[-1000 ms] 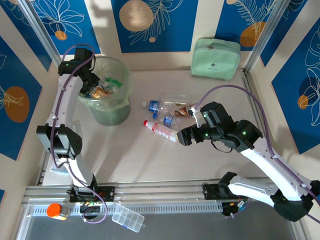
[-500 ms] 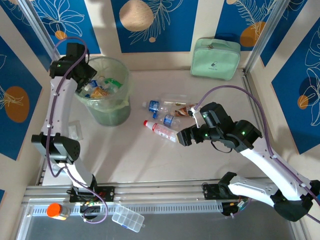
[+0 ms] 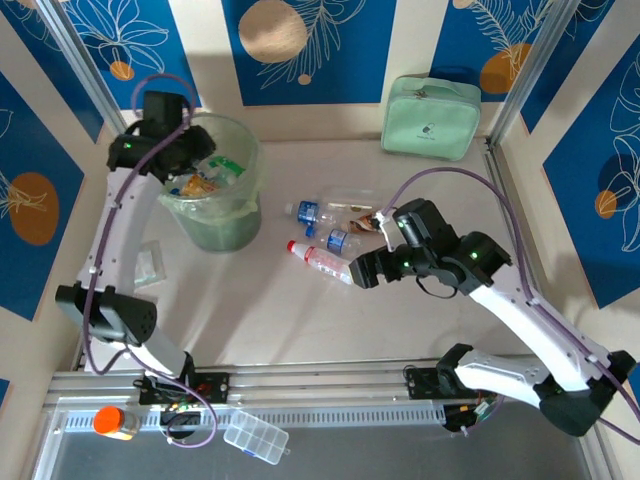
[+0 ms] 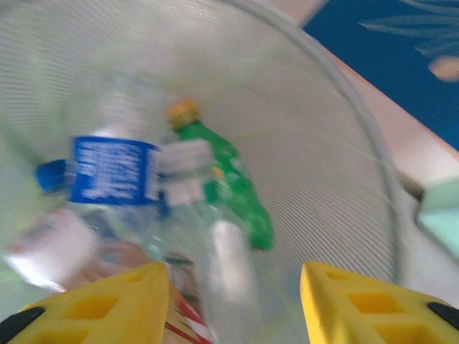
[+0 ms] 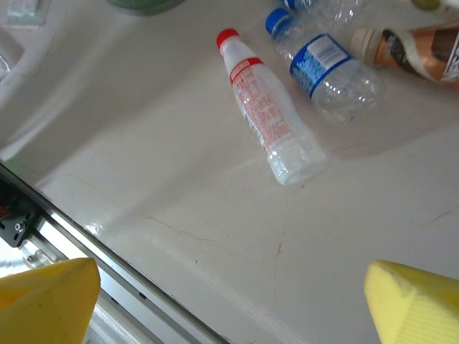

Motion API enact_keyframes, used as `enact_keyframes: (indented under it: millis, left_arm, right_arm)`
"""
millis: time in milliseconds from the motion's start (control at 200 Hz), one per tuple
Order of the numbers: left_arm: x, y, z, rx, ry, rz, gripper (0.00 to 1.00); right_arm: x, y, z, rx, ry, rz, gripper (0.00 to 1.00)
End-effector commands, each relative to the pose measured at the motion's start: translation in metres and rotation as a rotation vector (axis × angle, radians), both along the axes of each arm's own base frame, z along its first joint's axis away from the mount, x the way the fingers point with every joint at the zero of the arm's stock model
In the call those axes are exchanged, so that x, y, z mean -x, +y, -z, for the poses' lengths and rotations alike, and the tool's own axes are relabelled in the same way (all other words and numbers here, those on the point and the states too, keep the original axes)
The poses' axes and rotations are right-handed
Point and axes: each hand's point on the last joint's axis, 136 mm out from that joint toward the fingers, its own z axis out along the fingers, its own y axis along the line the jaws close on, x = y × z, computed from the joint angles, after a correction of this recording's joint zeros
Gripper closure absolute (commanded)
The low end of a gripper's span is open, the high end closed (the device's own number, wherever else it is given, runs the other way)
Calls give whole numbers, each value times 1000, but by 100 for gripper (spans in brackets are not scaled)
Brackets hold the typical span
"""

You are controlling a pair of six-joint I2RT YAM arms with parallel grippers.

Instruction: Put the plastic bottles in the bin

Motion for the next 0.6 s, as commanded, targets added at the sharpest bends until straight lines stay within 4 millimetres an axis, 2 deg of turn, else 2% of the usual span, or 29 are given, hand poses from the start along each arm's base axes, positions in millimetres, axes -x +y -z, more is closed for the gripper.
enact_keyframes:
  millis: [0,40,100,245,350,475,595]
  left_arm:
    - [36,-53,-48,-22,-176,212,47]
    - [47,-66,-50,7,-199,252,47]
    - [60,-84,-42,65,-208,313,46]
    - [94,-104,-2,138,-118,429,45]
    - [121,-103,12,184,-84,469,43]
    - [148,-87,18,186,-85,450,42]
    - [166,-74,26,155,-53,441,41]
  right_arm:
    - [-5,15,11,-32,60,-30,5]
    - [-9,19,17,-39,73,-30,5]
    - [-17,26,24,-58,94,-28,5]
    - [-41,38,55,-26,174,7,5]
    - [-55,46,81,24,221,15,6]
    - [-70,46,113,104,268,38,6]
    - [-81,49,136,160,291,34,6]
